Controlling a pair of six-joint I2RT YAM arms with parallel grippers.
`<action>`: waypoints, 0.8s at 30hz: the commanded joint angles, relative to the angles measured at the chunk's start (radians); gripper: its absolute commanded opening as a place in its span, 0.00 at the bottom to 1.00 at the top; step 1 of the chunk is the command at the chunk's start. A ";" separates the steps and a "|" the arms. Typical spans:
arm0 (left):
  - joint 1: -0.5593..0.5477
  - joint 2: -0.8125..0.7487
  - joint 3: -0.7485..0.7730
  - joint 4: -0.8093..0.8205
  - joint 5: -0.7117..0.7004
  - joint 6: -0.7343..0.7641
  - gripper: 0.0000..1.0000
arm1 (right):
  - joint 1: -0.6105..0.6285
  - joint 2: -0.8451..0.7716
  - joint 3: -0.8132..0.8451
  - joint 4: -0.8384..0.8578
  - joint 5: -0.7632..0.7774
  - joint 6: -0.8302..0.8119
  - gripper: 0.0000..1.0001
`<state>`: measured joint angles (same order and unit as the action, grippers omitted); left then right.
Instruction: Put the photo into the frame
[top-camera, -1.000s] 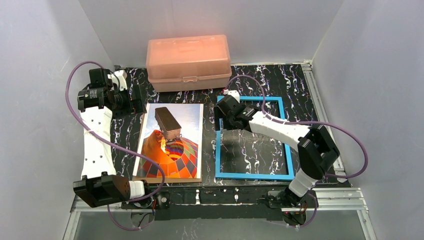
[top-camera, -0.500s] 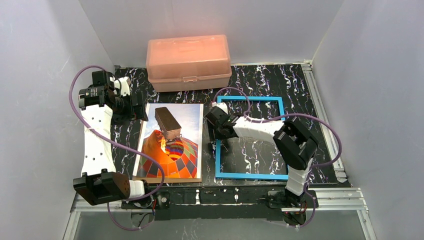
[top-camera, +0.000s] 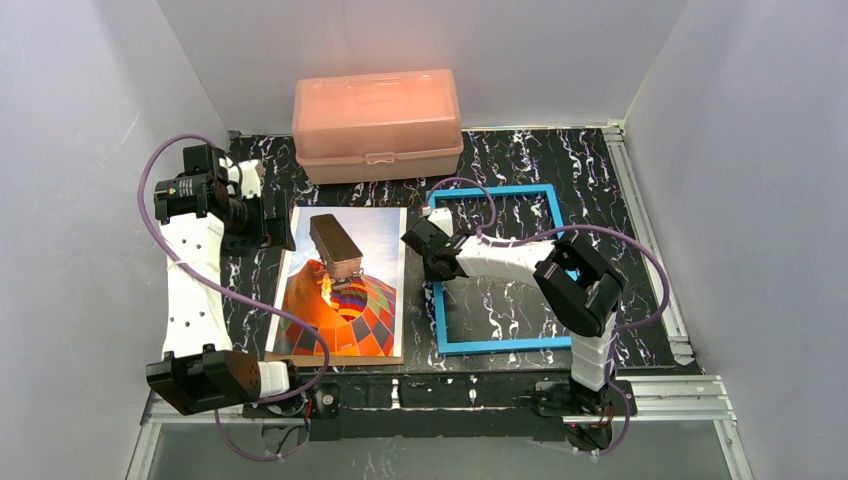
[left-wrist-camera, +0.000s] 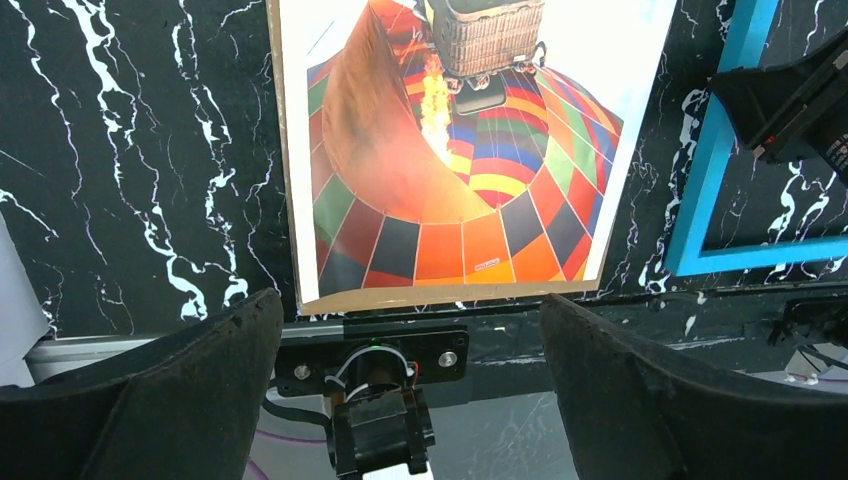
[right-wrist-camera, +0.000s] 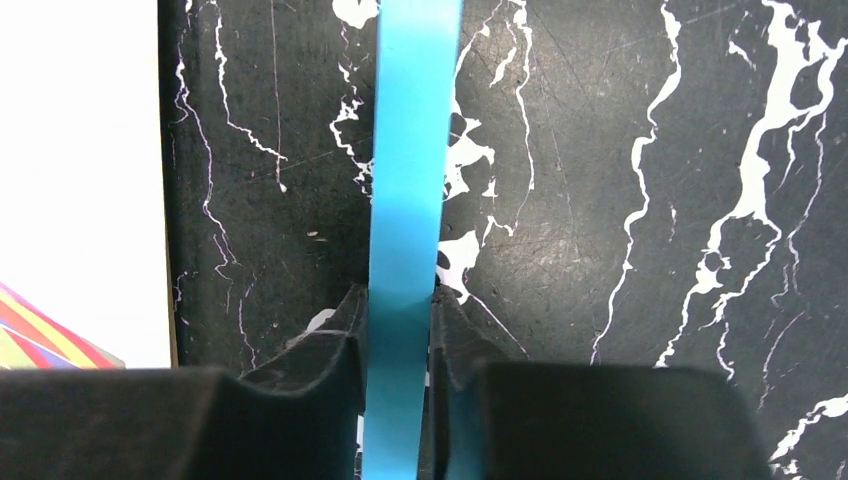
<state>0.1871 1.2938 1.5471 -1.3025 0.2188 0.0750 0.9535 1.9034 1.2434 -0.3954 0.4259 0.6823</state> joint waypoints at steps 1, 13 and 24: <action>0.004 -0.024 0.046 -0.057 0.017 0.023 0.98 | 0.009 0.011 0.053 -0.040 0.015 0.017 0.13; 0.005 -0.010 0.103 -0.100 0.082 0.018 0.98 | 0.012 -0.247 0.173 -0.149 -0.062 0.115 0.01; 0.003 -0.013 0.090 -0.103 0.186 -0.006 0.98 | 0.011 -0.453 0.267 -0.088 -0.319 0.248 0.01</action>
<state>0.1871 1.2942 1.6222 -1.3712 0.3313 0.0788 0.9588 1.5185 1.4597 -0.5484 0.2092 0.8772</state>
